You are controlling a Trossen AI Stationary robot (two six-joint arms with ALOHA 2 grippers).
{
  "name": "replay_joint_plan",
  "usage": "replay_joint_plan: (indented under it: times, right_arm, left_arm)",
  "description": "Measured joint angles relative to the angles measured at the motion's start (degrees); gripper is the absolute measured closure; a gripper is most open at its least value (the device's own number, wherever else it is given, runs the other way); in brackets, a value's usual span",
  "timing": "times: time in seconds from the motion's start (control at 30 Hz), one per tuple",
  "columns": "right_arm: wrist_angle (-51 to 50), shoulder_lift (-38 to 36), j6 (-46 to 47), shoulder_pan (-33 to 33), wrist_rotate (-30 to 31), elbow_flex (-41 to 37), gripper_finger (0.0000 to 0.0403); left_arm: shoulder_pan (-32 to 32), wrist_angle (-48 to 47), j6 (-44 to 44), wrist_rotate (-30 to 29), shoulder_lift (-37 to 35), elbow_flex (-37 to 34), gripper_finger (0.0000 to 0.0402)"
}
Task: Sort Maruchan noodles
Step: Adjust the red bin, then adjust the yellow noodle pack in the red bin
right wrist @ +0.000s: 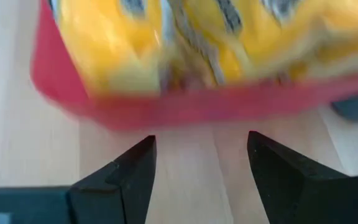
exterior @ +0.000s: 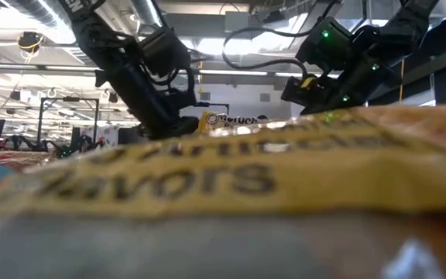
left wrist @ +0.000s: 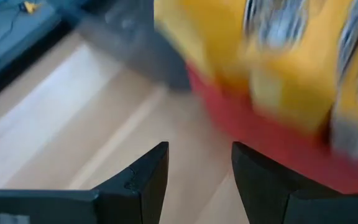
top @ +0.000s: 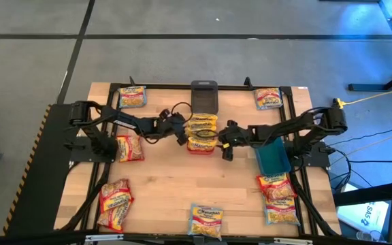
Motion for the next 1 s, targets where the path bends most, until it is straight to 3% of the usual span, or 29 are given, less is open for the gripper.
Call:
replay_joint_plan:
  times: [0.23, 0.47, 0.67, 0.8, 1.0]
  right_arm:
    - [-17.4, -5.8, 2.4, 3.1, -1.1, 6.6, 0.0182]
    - [-17.0, -7.0, 1.6, 8.2, 5.0, 13.5, 0.0182]
    - [-1.8, -6.5, 2.1, 8.2, 3.0, 12.3, 0.0197]
    - [9.8, -2.5, 1.9, 7.5, 3.0, 10.8, 0.0244]
    - [17.3, 5.3, 1.6, 6.0, 2.4, 10.8, 0.0320]
  left_arm:
    - [-4.6, -11.7, -4.7, -0.4, -5.6, -0.1, 0.0232]
    - [-12.7, -17.8, -6.6, -1.8, -14.4, 0.0, 0.0232]
    - [-18.4, -19.7, -8.8, -3.3, -16.3, 0.0, 0.0232]
    - [-20.9, -19.7, -8.8, -3.6, -16.3, 0.0, 0.0232]
    - [-22.3, -19.1, -8.7, -3.7, -16.3, 0.0, 0.0232]
